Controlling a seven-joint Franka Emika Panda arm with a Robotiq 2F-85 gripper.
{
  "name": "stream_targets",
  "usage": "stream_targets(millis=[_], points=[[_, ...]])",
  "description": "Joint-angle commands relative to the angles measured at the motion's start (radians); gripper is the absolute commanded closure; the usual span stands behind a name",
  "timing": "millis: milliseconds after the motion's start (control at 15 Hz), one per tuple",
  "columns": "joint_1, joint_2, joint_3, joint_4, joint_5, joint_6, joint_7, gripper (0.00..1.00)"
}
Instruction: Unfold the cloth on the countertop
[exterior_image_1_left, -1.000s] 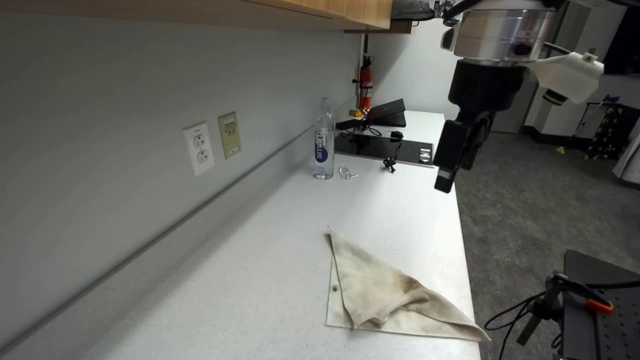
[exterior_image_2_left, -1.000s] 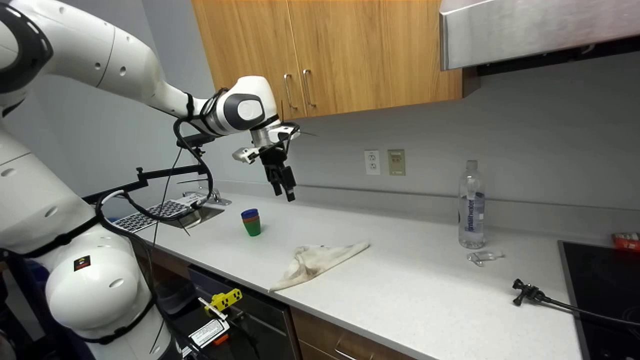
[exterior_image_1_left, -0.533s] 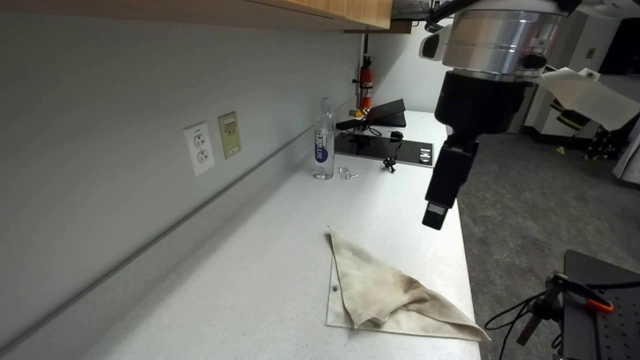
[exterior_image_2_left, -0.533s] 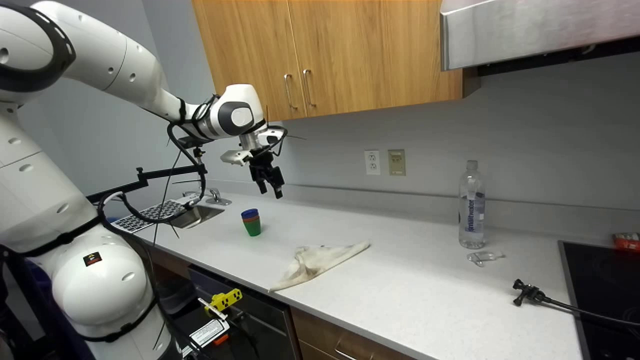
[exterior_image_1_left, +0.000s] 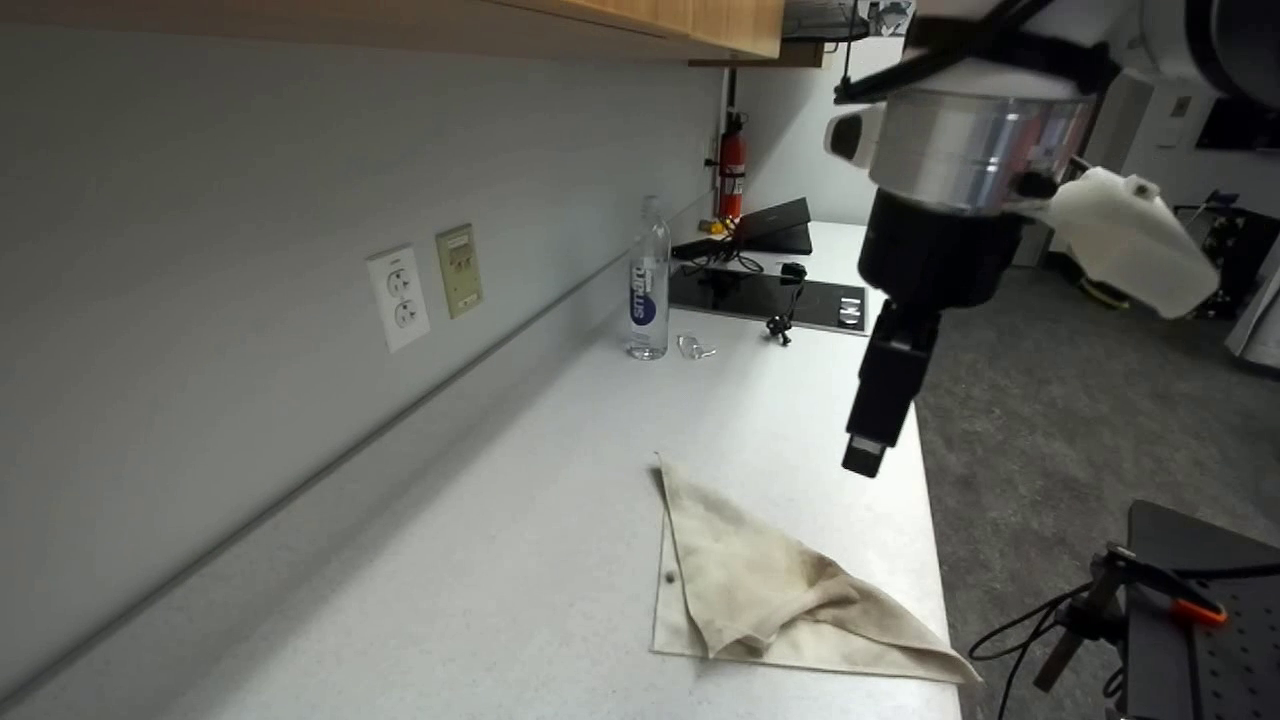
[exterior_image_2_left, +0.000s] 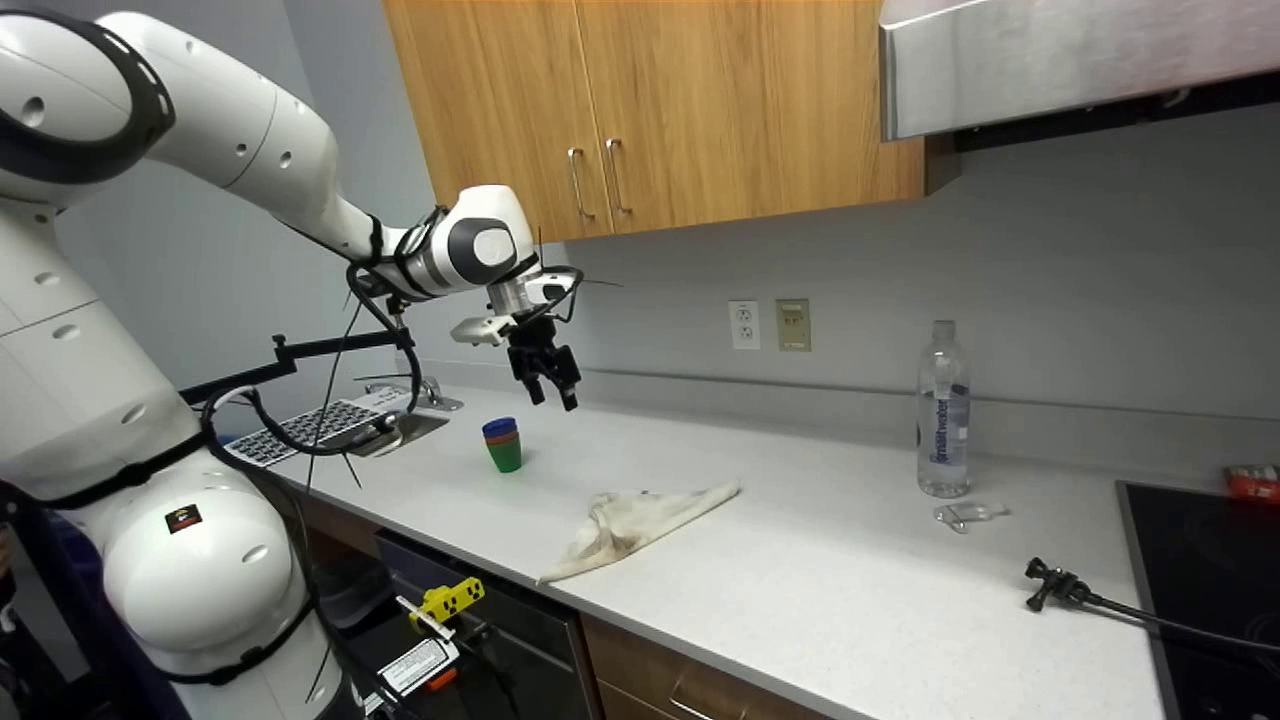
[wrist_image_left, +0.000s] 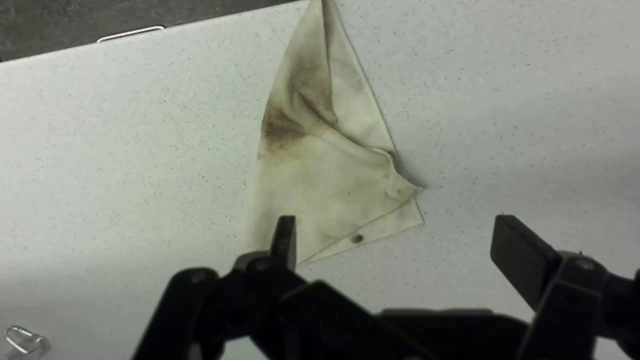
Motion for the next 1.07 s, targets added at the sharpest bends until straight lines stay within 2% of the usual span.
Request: stream_targets(millis=[0, 267, 333, 400, 667, 1000], points=[[-0.007, 0.116, 0.009, -0.020, -0.097, 0.137, 0.011, 0.00], [0.018, 0.239, 0.001, -0.004, -0.171, 0.269, 0.003, 0.00], [0.027, 0.254, -0.002, 0.002, -0.167, 0.275, -0.012, 0.00], [0.026, 0.215, -0.012, -0.026, -0.142, 0.251, -0.003, 0.00], [0.037, 0.252, -0.014, -0.009, -0.142, 0.267, -0.008, 0.00], [0.052, 0.337, -0.033, -0.012, -0.304, 0.388, 0.068, 0.00]])
